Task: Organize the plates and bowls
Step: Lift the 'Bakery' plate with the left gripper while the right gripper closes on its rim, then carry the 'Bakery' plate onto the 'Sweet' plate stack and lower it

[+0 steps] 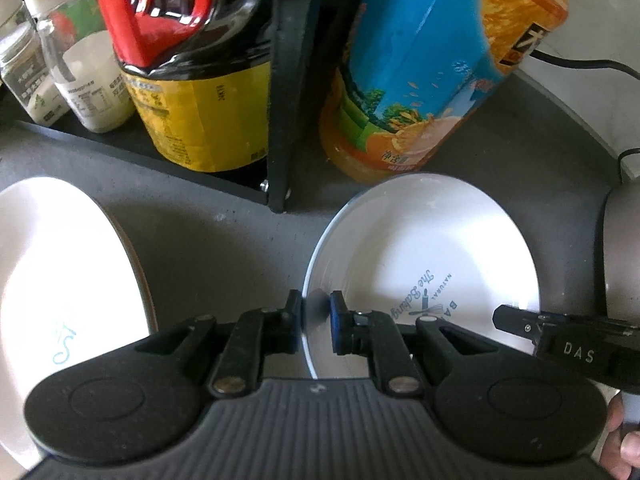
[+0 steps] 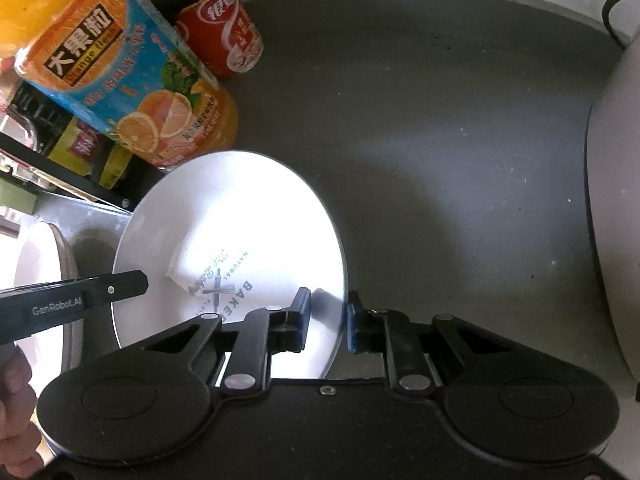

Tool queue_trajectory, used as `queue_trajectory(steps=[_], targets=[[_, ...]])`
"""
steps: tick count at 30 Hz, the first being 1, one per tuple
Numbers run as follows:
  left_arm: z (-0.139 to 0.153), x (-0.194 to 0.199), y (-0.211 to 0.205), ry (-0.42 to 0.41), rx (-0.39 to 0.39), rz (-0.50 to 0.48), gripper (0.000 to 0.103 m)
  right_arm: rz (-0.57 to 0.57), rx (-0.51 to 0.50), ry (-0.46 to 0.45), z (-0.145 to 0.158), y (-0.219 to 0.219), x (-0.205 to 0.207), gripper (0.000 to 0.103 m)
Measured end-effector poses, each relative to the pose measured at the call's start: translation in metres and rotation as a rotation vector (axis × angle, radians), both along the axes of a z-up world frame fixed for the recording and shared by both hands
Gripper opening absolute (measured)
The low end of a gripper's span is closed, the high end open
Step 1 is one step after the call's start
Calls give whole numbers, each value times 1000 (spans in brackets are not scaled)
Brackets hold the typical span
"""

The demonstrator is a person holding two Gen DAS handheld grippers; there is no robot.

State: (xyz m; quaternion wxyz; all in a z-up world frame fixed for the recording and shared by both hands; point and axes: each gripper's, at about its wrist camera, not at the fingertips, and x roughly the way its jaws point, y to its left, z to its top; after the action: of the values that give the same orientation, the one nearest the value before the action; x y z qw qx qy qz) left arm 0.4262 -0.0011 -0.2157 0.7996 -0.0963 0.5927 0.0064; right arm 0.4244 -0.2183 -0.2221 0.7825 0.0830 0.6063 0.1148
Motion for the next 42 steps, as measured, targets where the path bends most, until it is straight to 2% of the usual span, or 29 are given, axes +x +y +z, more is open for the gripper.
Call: queue_trajectory(steps=[5, 17, 31, 42], targets=[[-7, 7, 8, -1, -33, -2, 12, -3, -7, -22, 11, 1, -4, 16], [20, 5, 25, -26, -37, -39, 11, -21, 22, -71, 37, 11, -28, 16], [24, -7, 80, -44, -52, 39, 11, 61, 30, -124, 60, 69, -48, 14], [28, -19, 128, -51, -56, 96, 11, 117, 36, -121, 59, 114, -47, 14]])
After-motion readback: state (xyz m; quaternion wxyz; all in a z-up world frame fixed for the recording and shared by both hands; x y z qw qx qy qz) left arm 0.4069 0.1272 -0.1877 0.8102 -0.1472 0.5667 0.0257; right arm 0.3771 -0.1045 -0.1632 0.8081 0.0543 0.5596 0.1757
